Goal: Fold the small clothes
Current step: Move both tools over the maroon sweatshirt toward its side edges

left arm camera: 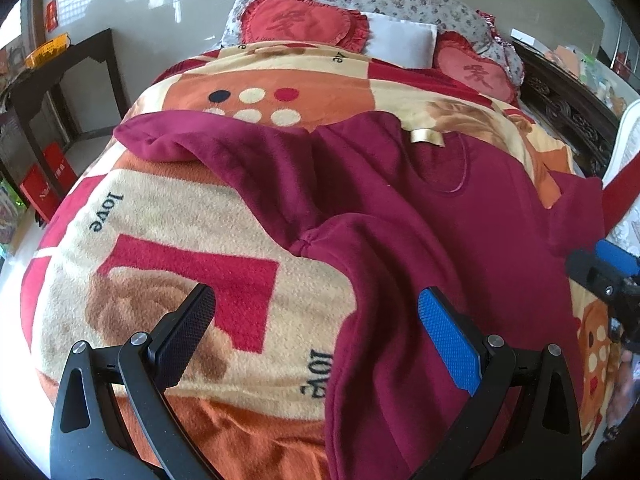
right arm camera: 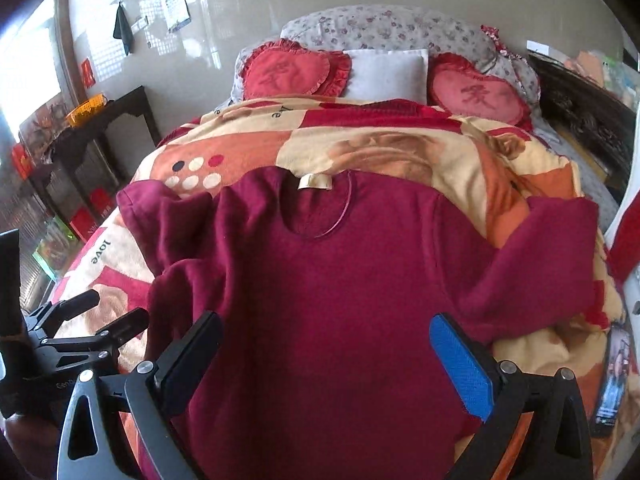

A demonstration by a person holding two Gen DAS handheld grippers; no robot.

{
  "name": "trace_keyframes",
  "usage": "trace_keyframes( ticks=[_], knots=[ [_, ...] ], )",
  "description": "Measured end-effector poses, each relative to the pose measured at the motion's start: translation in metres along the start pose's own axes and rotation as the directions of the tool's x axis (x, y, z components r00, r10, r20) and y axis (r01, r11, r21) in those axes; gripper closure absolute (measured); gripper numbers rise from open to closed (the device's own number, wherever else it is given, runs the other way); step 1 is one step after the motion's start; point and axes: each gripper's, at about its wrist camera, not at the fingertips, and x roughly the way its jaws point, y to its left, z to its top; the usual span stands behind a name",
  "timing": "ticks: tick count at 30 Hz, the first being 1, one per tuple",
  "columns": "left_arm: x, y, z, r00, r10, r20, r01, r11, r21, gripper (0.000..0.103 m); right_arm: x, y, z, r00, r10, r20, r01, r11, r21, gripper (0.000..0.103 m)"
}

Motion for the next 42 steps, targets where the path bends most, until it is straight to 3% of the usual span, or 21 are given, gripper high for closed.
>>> trace_keyframes(
  ticks=[8,16,22,42],
  knots=[
    [0.011,0.005,0.006,1.0,-0.019,0.001,0.019,0.999,-0.033,0.001,0.026,0.011,-0.002,1.0,-0.025,-0.015,0.025,1.0,-0.002,0.0],
    [0.023,0.011,0.012,1.0,-0.03,0.005,0.031,0.998,-0.063,0.001,0.05,0.024,-0.004,0.998,0.007,-0.068,-0.009,1.0,-0.022,0.0],
    [0.029,0.015,0.015,1.0,-0.023,-0.001,0.023,0.997,-0.073,0.001,0.057,0.03,-0.001,0.998,0.04,-0.046,-0.042,0.999,-0.024,0.0],
    [0.034,0.024,0.02,1.0,-0.001,-0.013,0.0,0.996,-0.095,0.001,0.067,0.041,0.007,0.999,0.031,-0.024,-0.032,0.999,-0.044,0.006]
  ],
)
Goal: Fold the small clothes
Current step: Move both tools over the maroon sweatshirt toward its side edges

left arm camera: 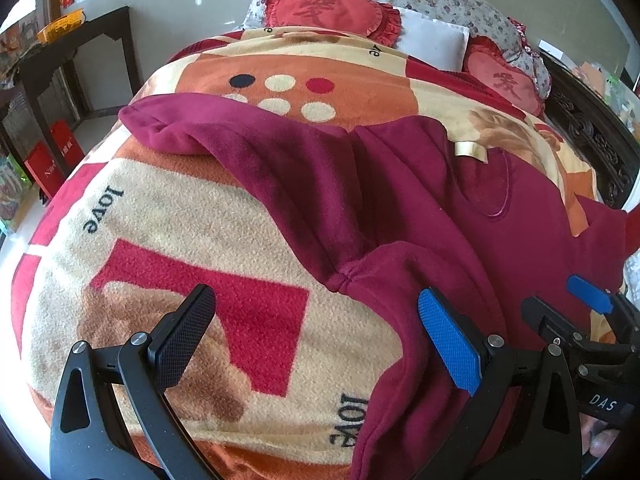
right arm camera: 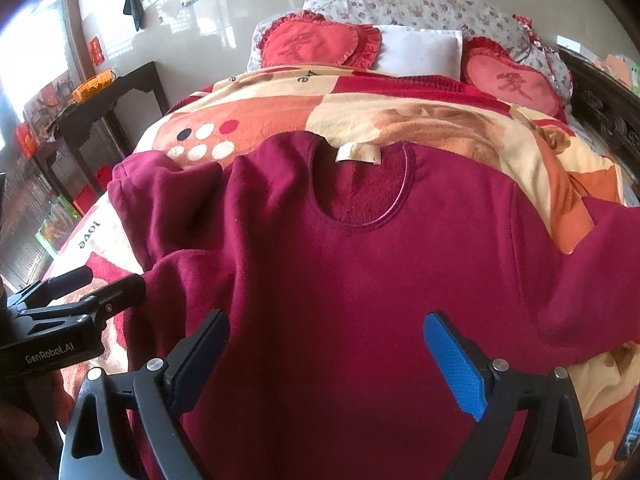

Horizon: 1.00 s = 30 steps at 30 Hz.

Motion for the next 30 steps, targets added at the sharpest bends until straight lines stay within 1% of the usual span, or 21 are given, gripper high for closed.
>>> trace_keyframes(
  ticks=[6,11,30],
  knots=[
    [0.0,0.001,0.0,1.0,0.004,0.0,-0.004,1.0,-0.003,0.001,0.001,0.001,-0.003,1.0,0.012,-0.011,-0.012,1.0,0.011,0.006],
    [0.0,0.002,0.0,1.0,0.002,-0.002,-0.002,1.0,-0.009,0.001,0.002,0.005,-0.004,1.0,-0.006,-0.01,0.006,1.0,-0.009,0.006],
    [0.001,0.008,0.005,1.0,0.01,0.001,-0.01,1.0,-0.025,0.001,0.009,0.014,-0.002,1.0,0.012,-0.026,-0.013,1.0,-0.024,0.006]
  ],
)
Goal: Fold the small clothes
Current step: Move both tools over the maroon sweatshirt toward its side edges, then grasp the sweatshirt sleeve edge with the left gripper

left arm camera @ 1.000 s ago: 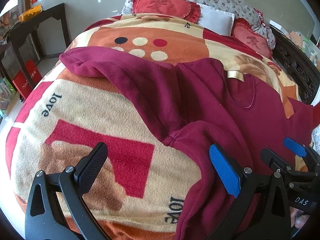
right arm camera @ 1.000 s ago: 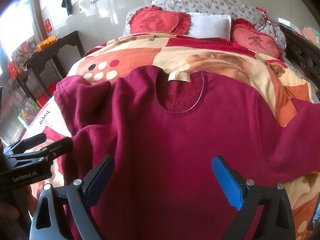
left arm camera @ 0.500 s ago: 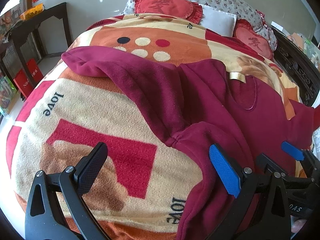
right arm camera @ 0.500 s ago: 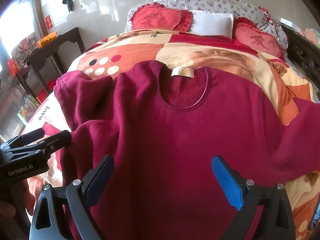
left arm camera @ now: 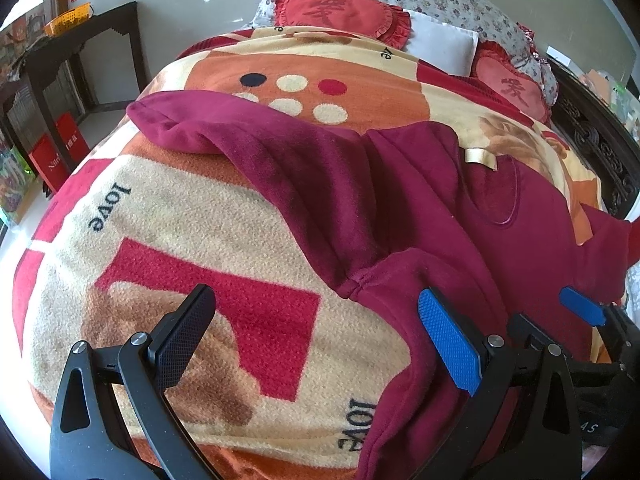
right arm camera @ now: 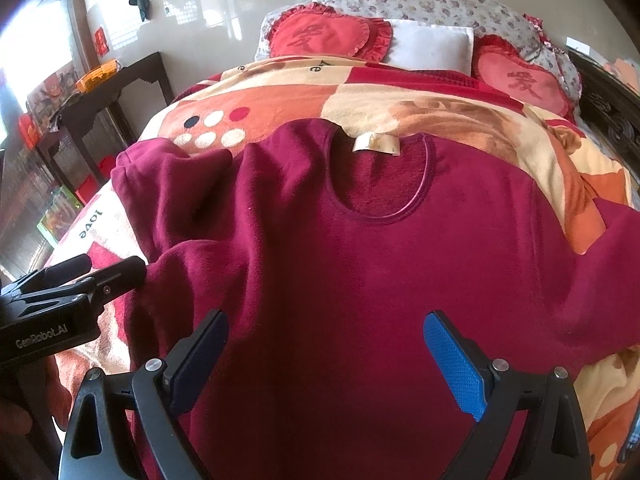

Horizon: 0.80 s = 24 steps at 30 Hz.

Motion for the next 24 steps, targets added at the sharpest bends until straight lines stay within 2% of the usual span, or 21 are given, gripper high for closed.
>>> trace_keyframes(
  ticks=[18,24],
  knots=[
    [0.006,0.01,0.005,1.0,0.014,-0.016,-0.014,1.0,-0.026,0.001,0.007,0.013,0.001,0.999,0.031,-0.018,-0.031,0.999,-0.022,0.006],
    [0.011,0.033,0.016,1.0,0.014,-0.026,-0.016,0.996,-0.088,0.001,0.009,0.02,0.003,0.999,0.045,-0.017,-0.046,0.998,-0.036,0.006]
  ],
)
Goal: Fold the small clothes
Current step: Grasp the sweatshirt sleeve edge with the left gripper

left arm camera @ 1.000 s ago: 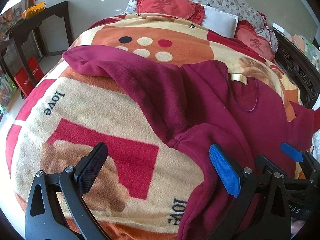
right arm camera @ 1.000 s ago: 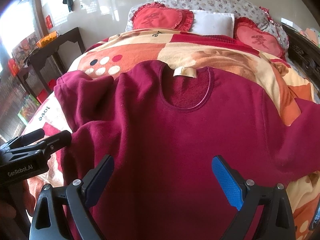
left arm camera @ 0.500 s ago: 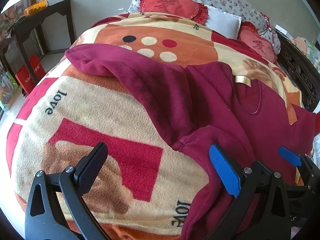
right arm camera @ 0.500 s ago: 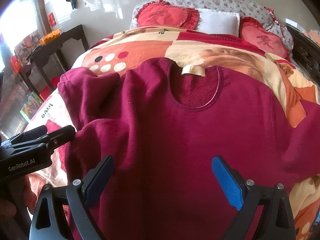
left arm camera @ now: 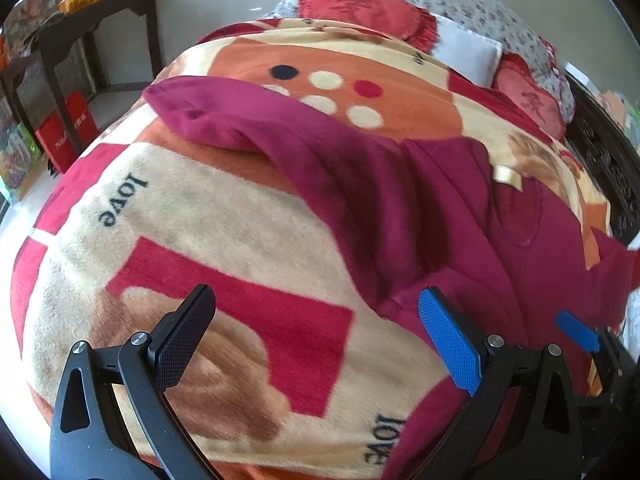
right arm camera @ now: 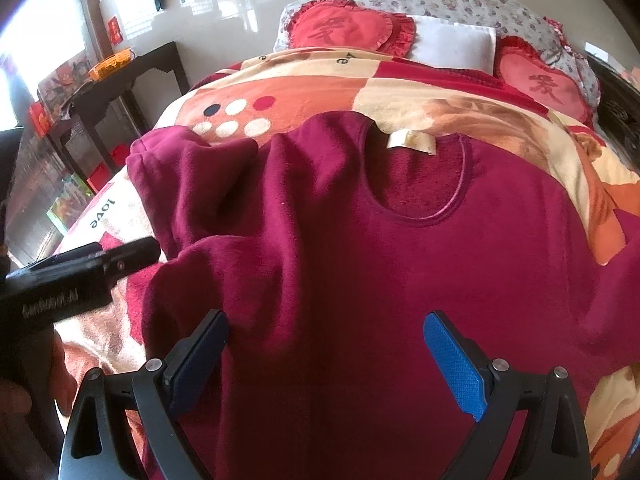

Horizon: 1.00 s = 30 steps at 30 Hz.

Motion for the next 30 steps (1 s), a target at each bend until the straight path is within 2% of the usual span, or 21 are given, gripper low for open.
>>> trace_keyframes(
  ticks=[5,7,11,16,21,24,27,29,30],
  knots=[
    [0.006,0.041,0.026,1.0,0.017,0.013,-0.016,0.996,-0.085,0.001,-0.001,0.003,0.001,1.0,0.007,-0.002,-0.007,1.0,-0.012,0.006],
    [0.011,0.065,0.042,1.0,0.019,0.015,-0.017,0.989,-0.147,0.001,-0.001,0.003,0.002,1.0,0.015,-0.005,-0.015,1.0,-0.009,0.006],
    [0.02,0.117,0.079,0.999,0.021,0.042,-0.008,0.955,-0.296,0.001,-0.004,0.002,0.005,1.0,0.028,-0.001,-0.028,1.0,0.0,0.006],
    [0.049,0.165,0.123,0.997,0.079,0.025,-0.061,0.905,-0.42,0.001,-0.006,0.004,0.008,0.999,0.036,0.002,-0.036,0.999,-0.01,0.006],
    [0.081,0.187,0.152,0.993,0.12,-0.014,-0.113,0.885,-0.451,0.001,-0.003,0.007,0.009,0.999,0.049,-0.012,-0.049,0.999,-0.016,0.006],
    [0.101,0.188,0.157,0.996,0.087,-0.031,-0.092,0.892,-0.442,0.013,0.002,0.008,0.009,0.998,0.054,-0.029,-0.054,0.998,-0.019,0.006],
    [0.109,0.184,0.16,0.996,0.088,-0.001,-0.081,0.911,-0.404,0.041,0.009,0.007,0.008,0.998,0.047,-0.052,-0.048,0.999,-0.014,0.006],
    [0.106,0.185,0.164,0.999,0.041,0.013,-0.032,0.919,-0.392,0.09,0.011,0.004,0.008,0.997,0.045,-0.062,-0.045,0.999,-0.005,0.006],
    [0.102,0.187,0.165,1.0,0.026,0.008,-0.021,0.921,-0.39,0.092,0.011,0.003,0.008,0.997,0.044,-0.064,-0.044,0.999,-0.001,0.006]
  ],
)
